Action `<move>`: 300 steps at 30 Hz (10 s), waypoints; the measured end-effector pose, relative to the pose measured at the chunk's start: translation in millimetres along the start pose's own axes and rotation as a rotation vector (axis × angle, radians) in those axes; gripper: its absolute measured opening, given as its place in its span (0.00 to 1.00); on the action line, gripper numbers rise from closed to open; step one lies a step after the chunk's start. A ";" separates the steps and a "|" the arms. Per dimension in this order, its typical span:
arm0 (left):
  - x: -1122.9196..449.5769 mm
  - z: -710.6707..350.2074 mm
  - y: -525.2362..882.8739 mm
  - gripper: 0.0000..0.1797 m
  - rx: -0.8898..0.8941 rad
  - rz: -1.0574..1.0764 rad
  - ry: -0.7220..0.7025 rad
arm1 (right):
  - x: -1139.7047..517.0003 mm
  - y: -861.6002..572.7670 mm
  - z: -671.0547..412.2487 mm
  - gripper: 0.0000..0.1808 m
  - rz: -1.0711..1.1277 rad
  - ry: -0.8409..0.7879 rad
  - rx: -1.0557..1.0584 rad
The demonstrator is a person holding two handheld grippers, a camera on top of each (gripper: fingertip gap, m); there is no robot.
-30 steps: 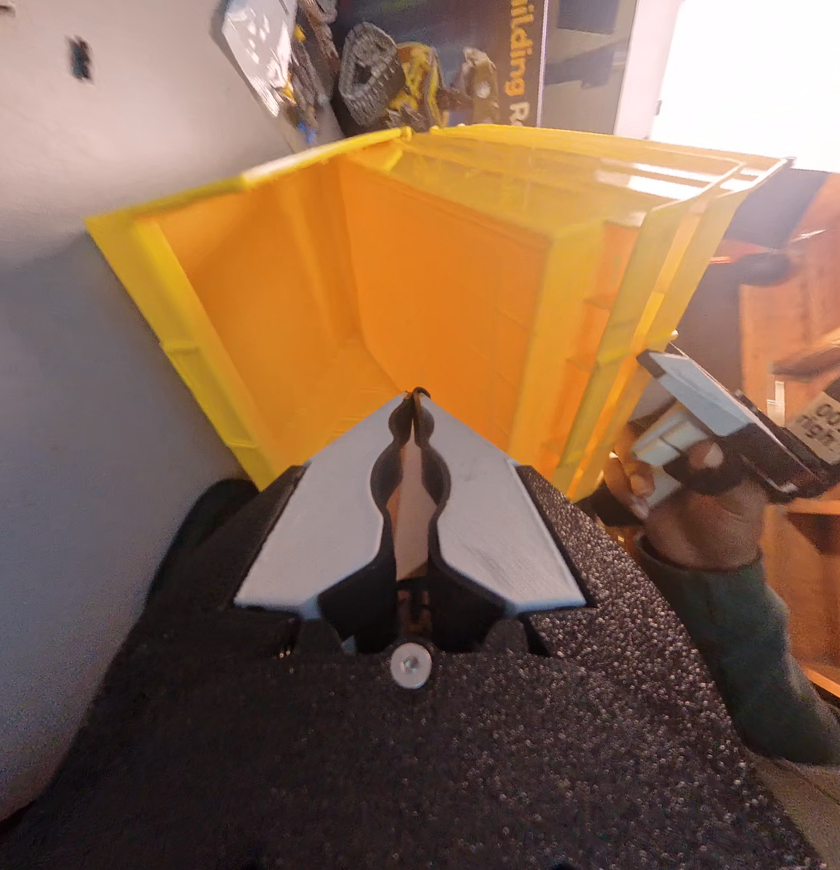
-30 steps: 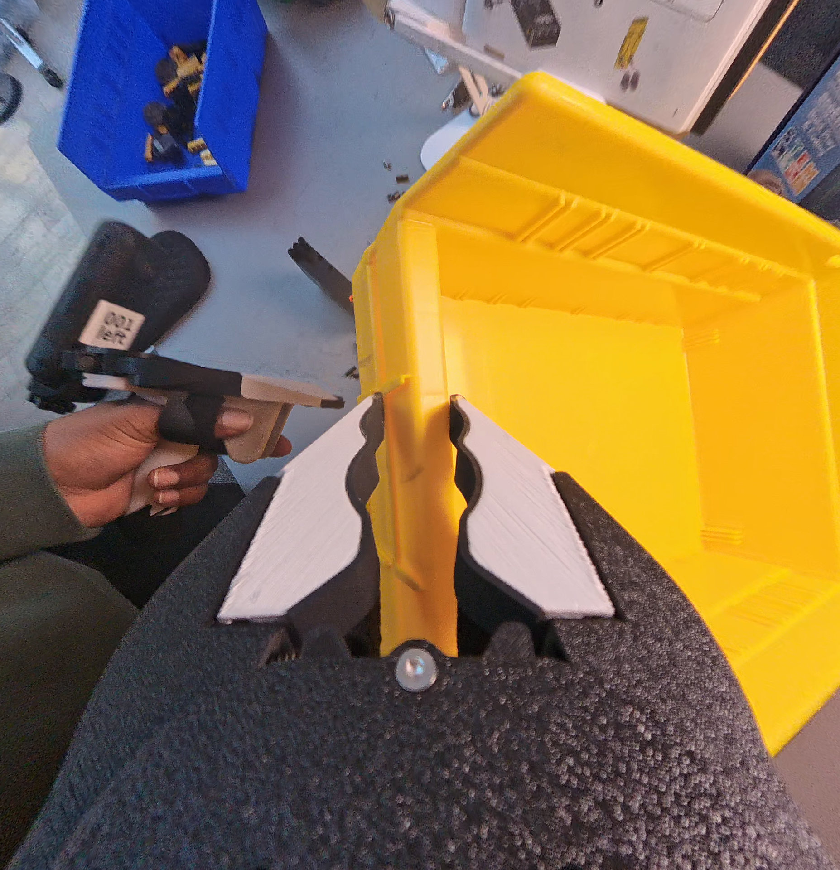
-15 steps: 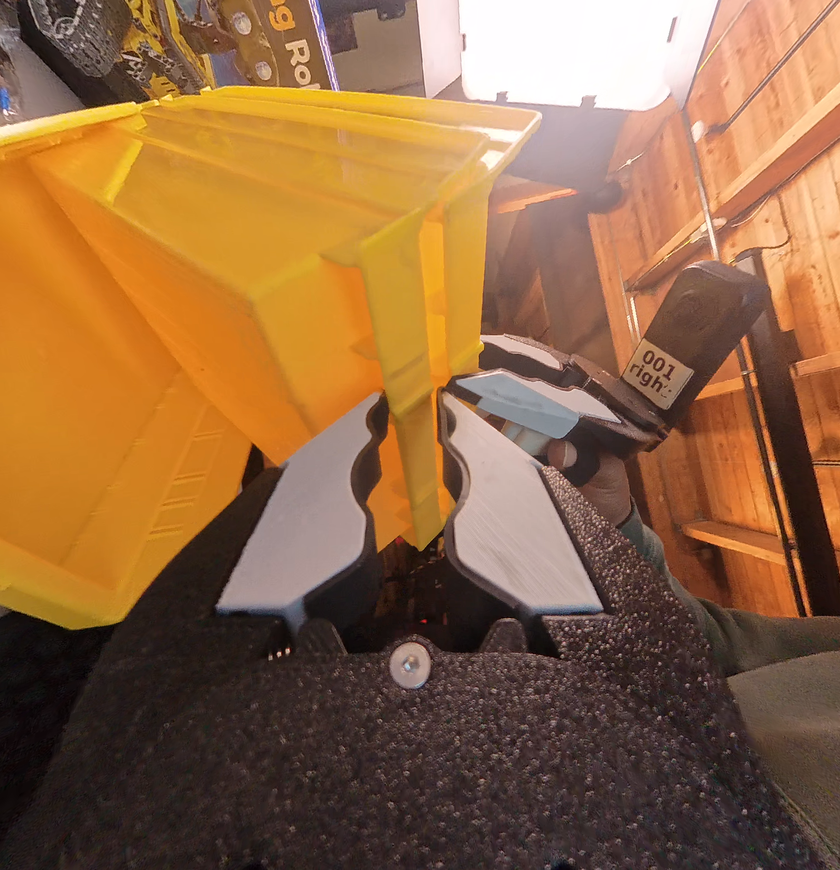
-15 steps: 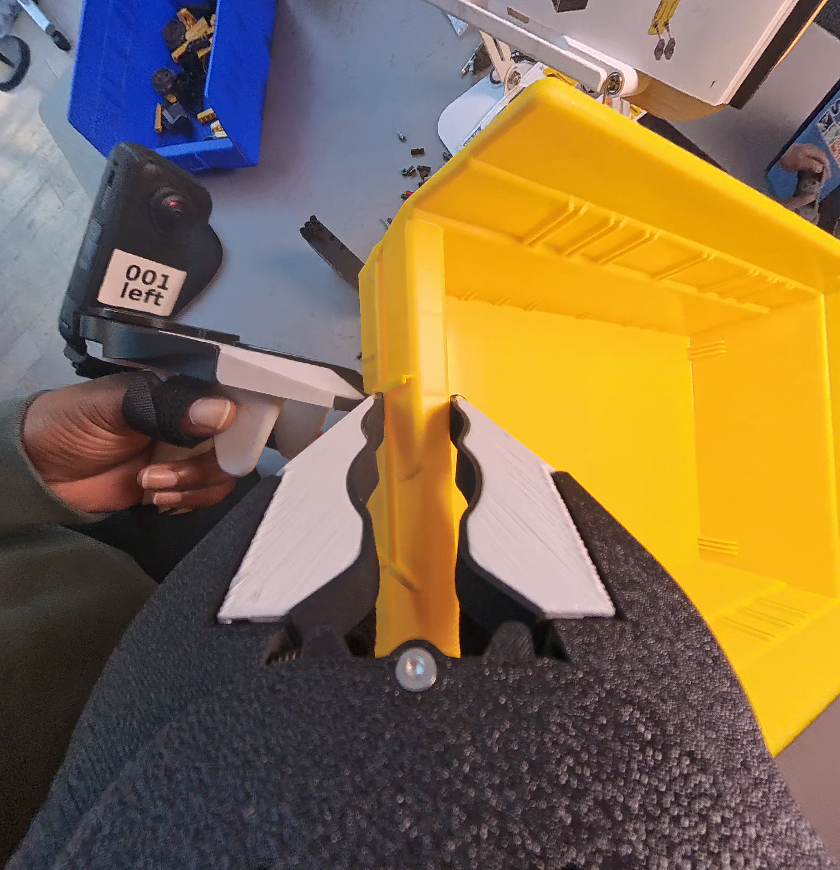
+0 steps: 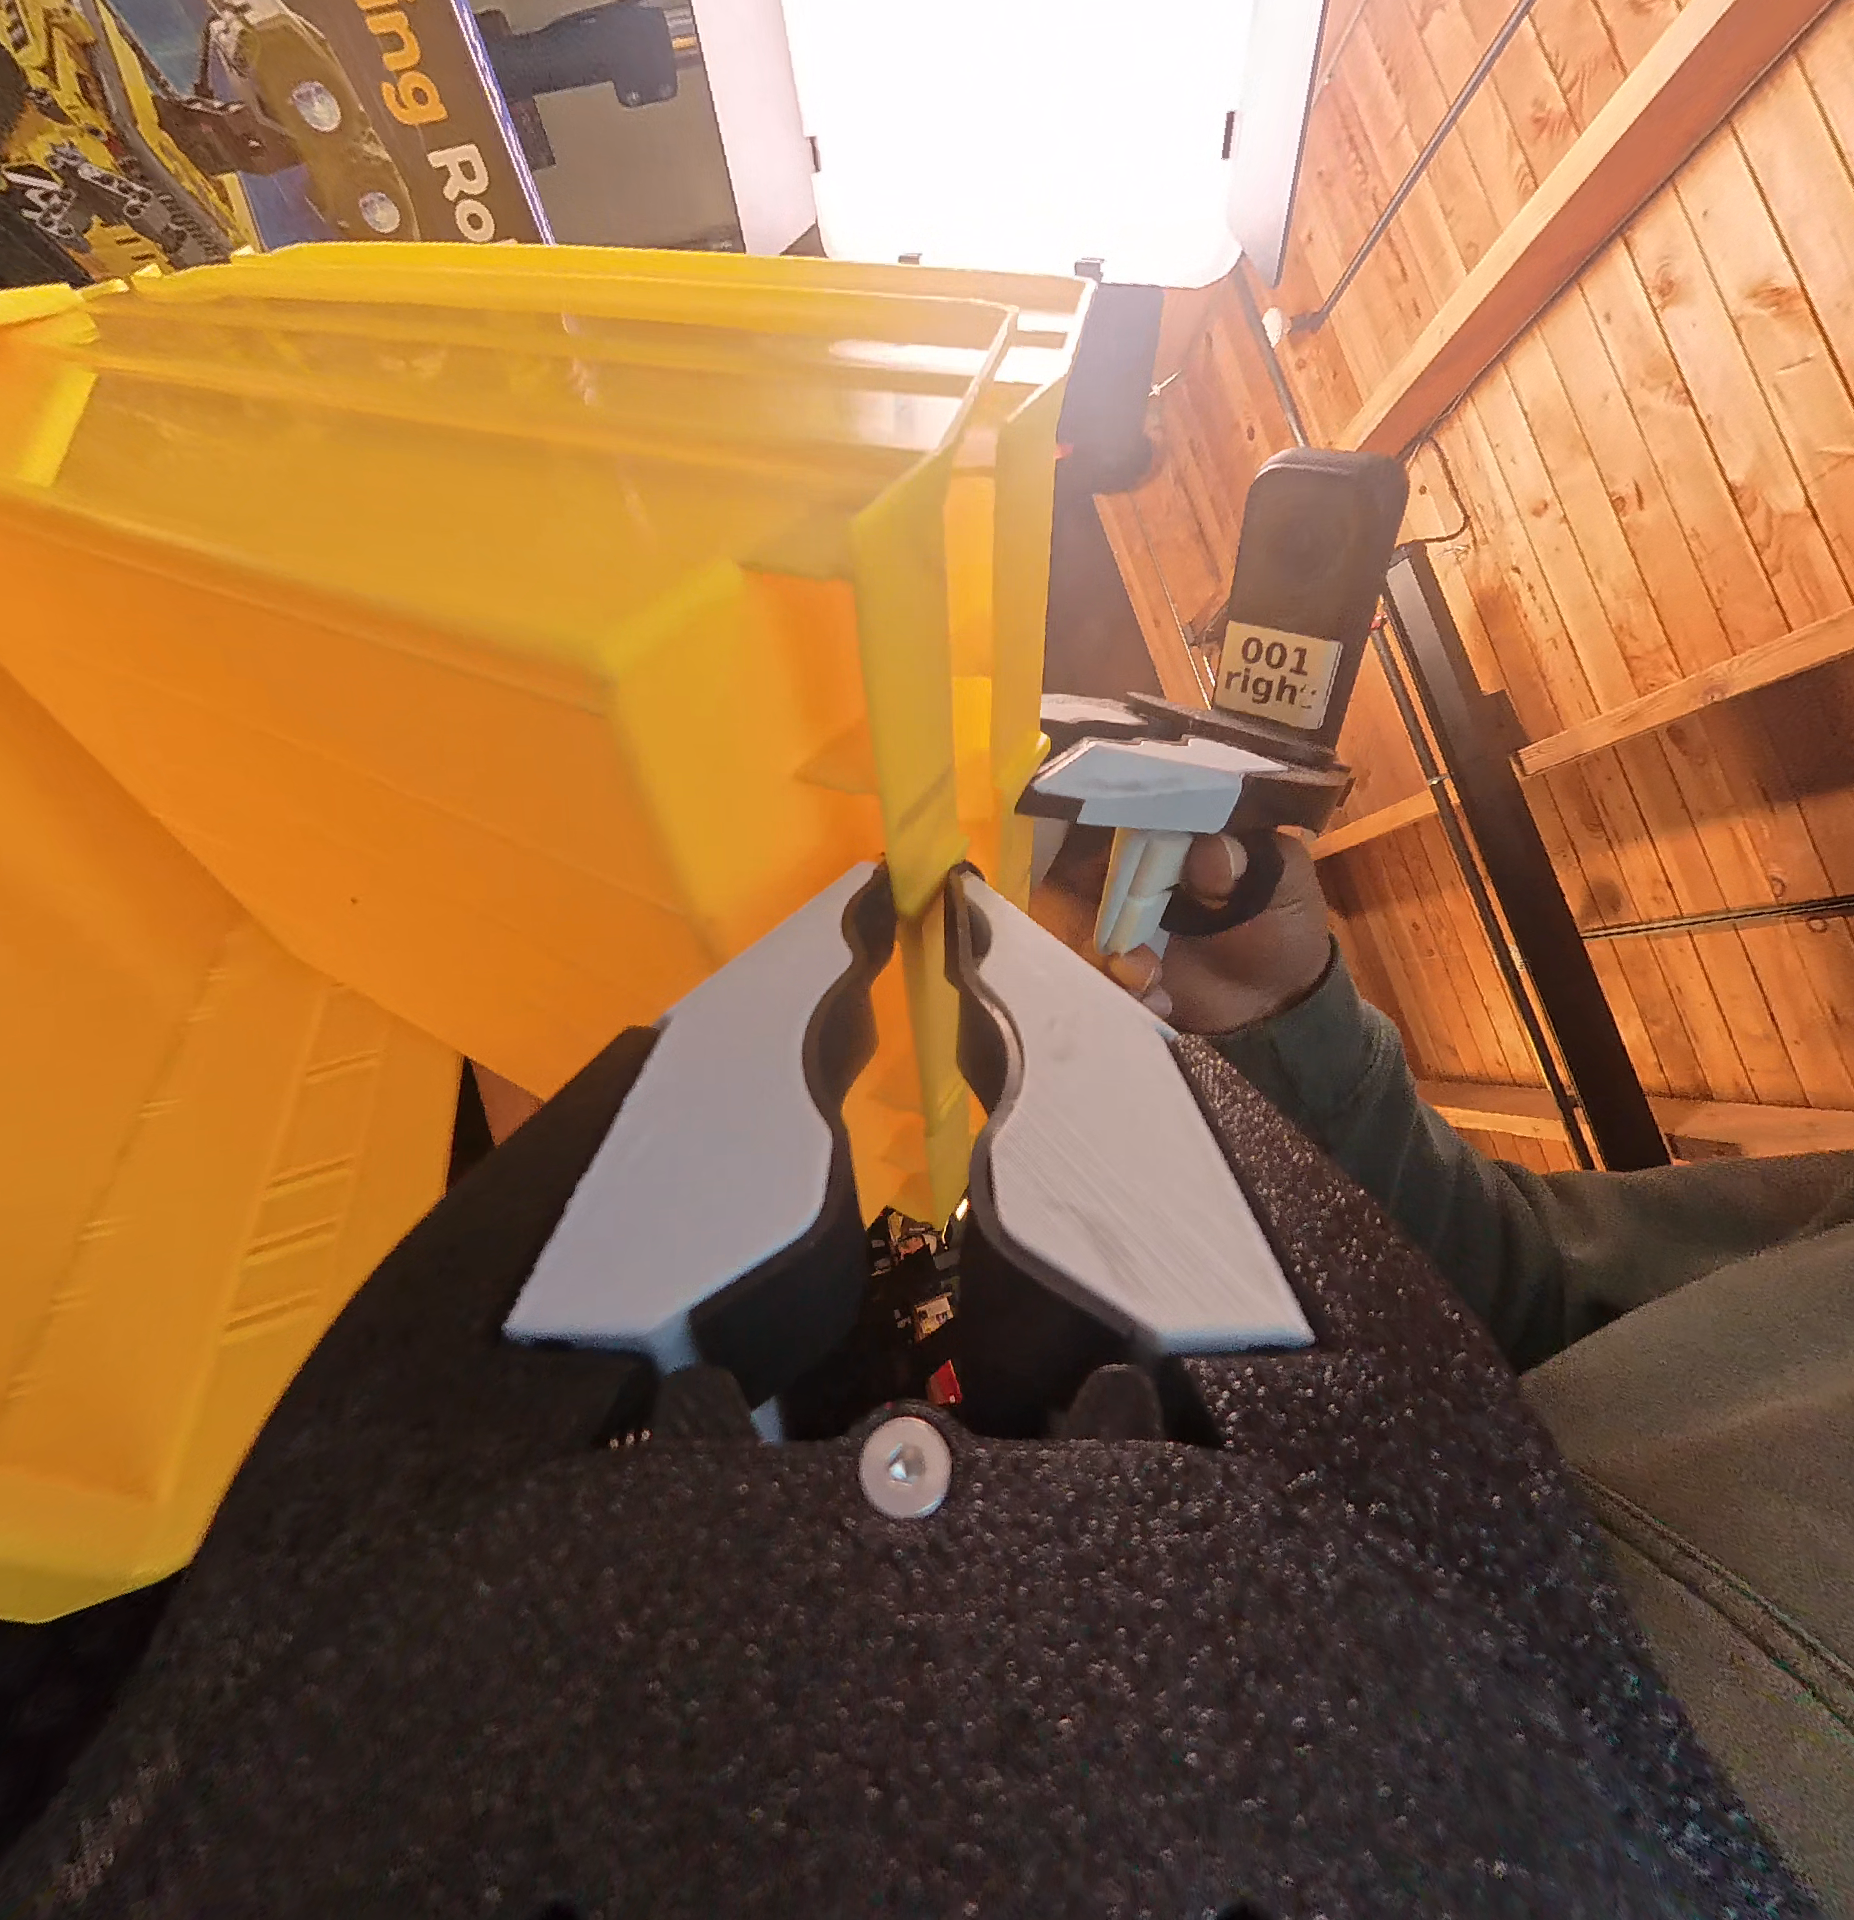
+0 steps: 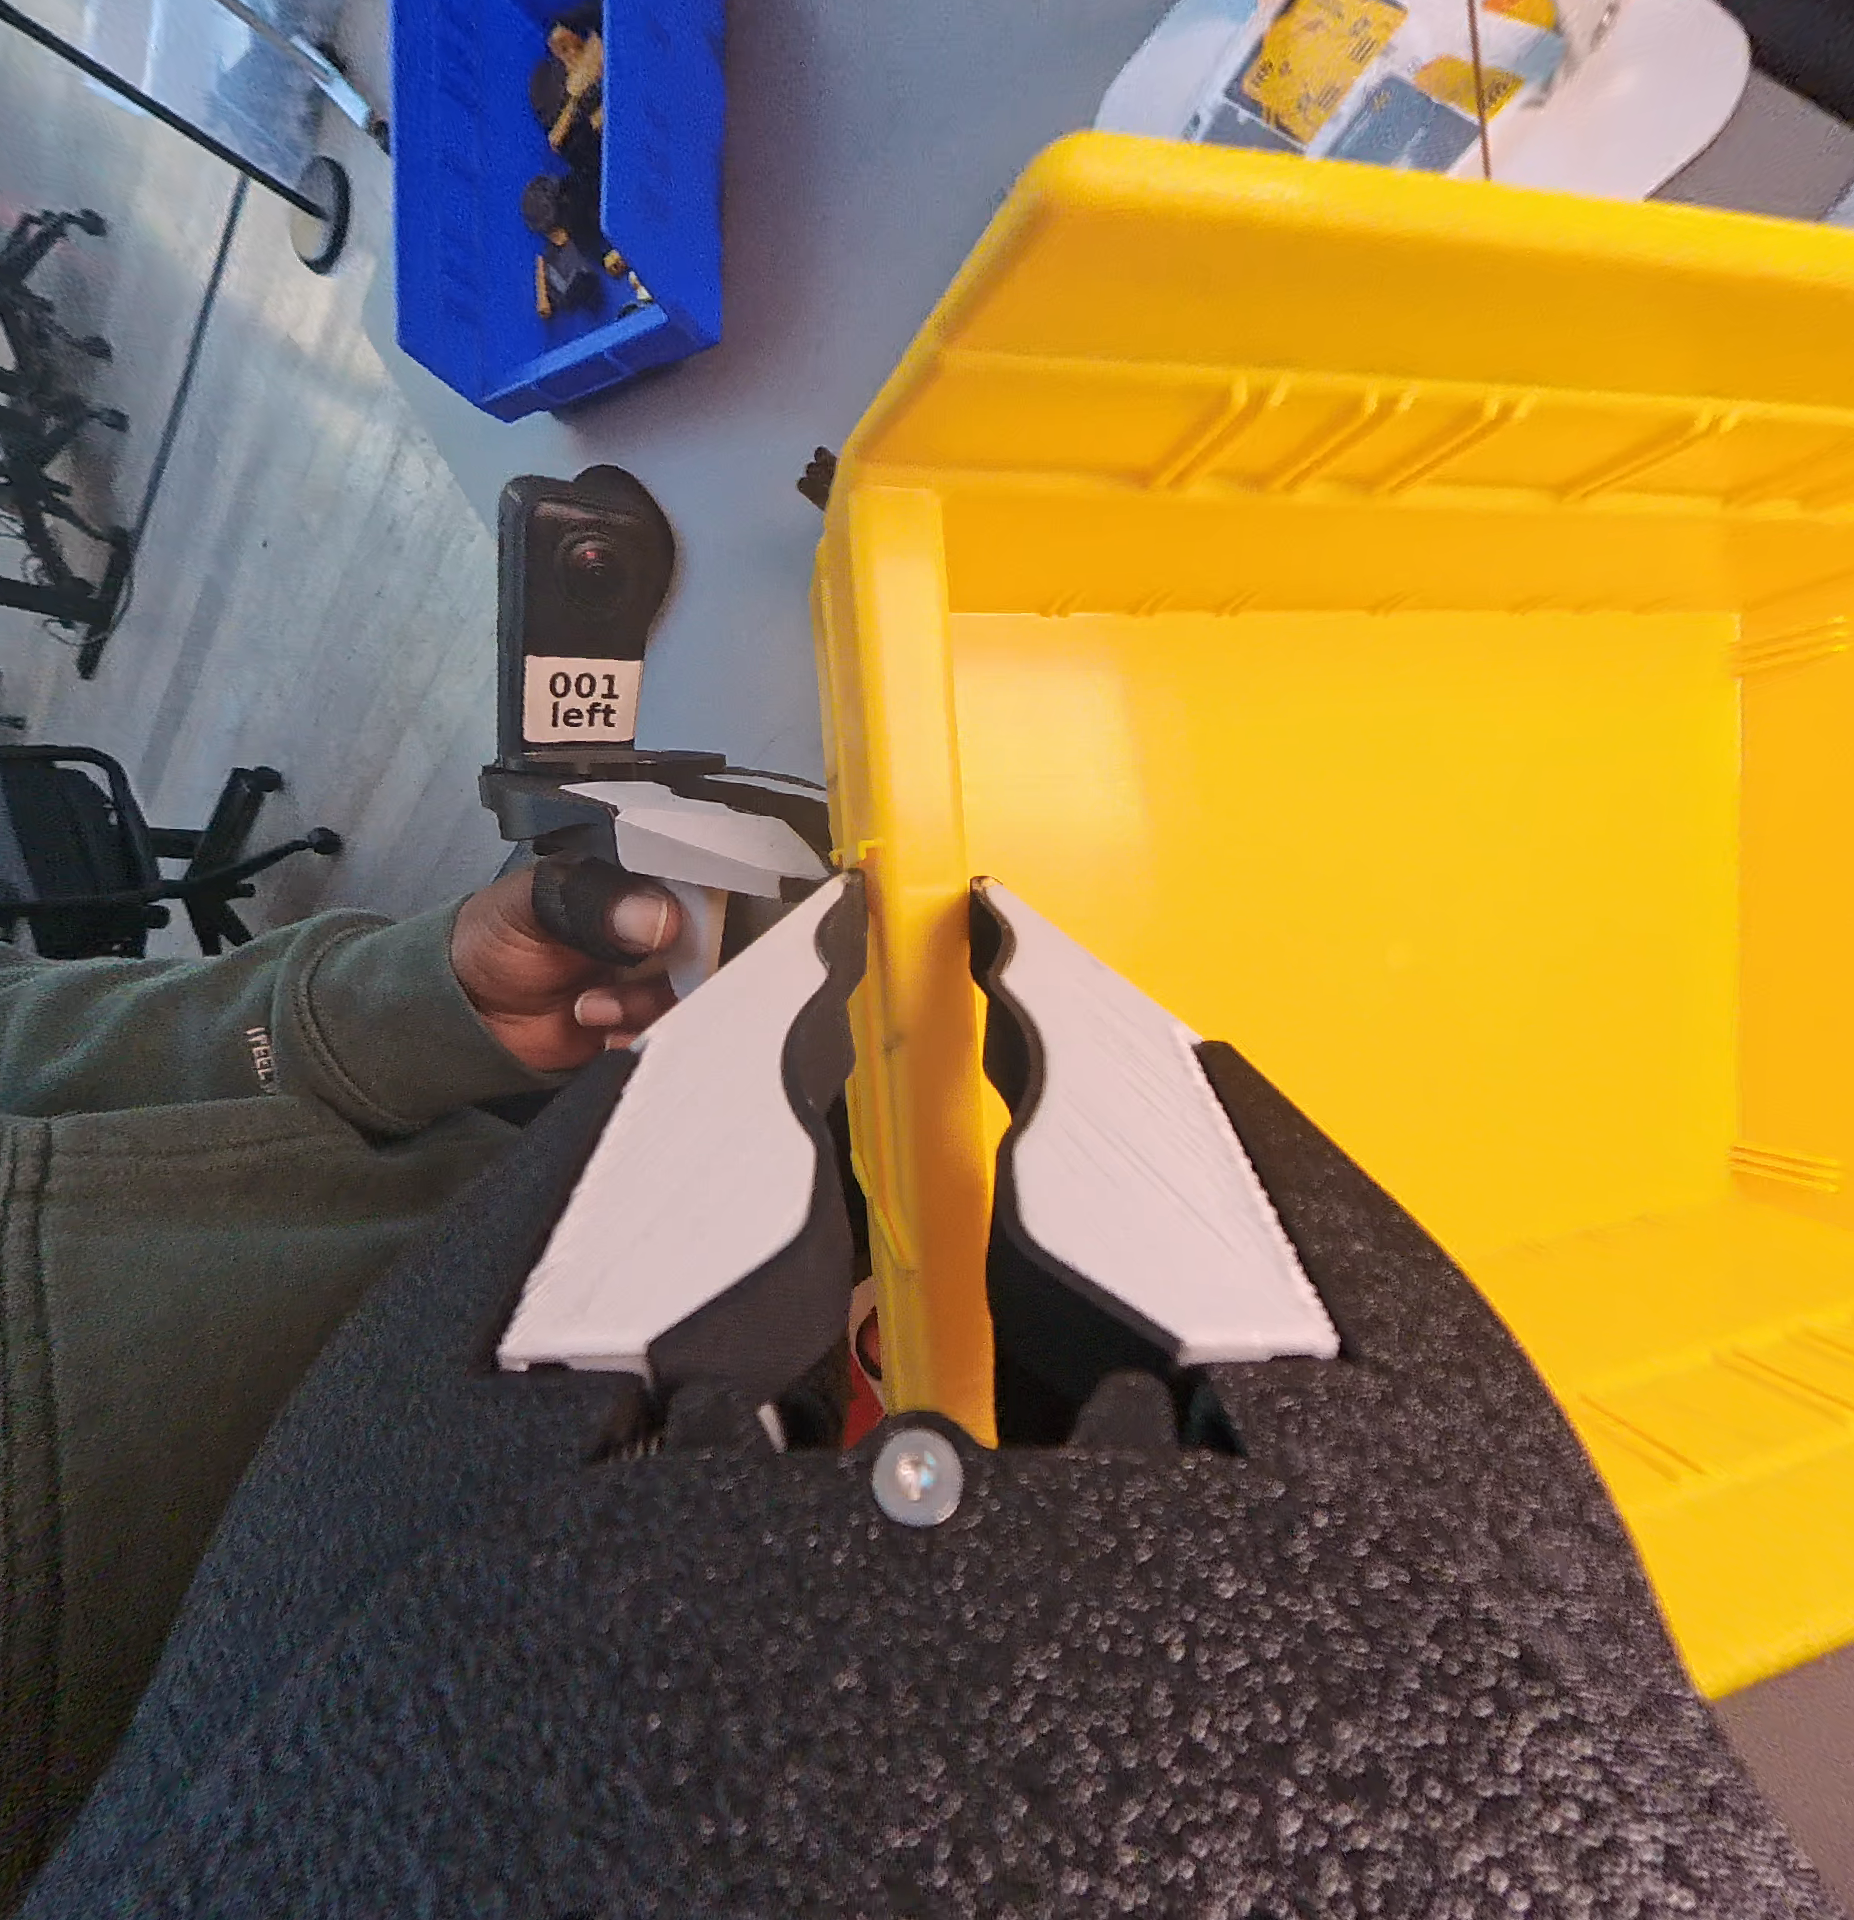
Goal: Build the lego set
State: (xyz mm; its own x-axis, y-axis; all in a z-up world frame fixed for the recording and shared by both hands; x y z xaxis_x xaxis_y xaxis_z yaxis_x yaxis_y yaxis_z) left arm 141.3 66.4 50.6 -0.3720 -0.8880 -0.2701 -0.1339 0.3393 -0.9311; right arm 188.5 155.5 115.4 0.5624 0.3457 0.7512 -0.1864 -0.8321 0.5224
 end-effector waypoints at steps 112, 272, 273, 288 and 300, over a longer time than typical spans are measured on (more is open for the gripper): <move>115.9 -79.1 -264.5 0.03 -0.708 -0.126 -0.031 | -116.2 -133.2 127.0 0.16 0.153 -0.381 -0.834; 68.2 -42.9 -38.5 0.27 -1.083 -0.784 0.512 | -36.9 -110.9 151.4 0.29 0.489 -0.374 0.030; 64.0 -40.8 -37.2 0.27 -1.087 -0.778 0.522 | -32.2 -125.1 163.1 0.30 0.513 -0.360 -0.009; 34.0 -27.0 -26.6 0.27 -1.102 -0.712 0.624 | -54.2 -215.7 199.2 0.39 0.803 -0.167 -0.087; 76.5 -47.5 -29.0 0.27 -1.058 -0.832 0.626 | -78.3 -245.3 183.8 0.31 0.906 -0.206 -0.047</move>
State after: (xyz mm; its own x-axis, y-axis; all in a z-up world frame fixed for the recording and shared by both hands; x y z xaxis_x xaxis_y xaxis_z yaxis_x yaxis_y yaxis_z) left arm 73.1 3.3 68.5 -0.1441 -0.7546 0.6402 -0.9894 0.1199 -0.0813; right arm 338.3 252.8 -145.8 0.3177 -0.5149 0.7962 -0.6541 -0.7270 -0.2091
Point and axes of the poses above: each gripper's, where its closed fingertips meet, x back along the fingers, z out of its underside, y = z × x across the jaws, the point moved 5 cm from there along x, back along the fingers, and after that the axes turned 3 degrees about -x, right-handed, at the moved point
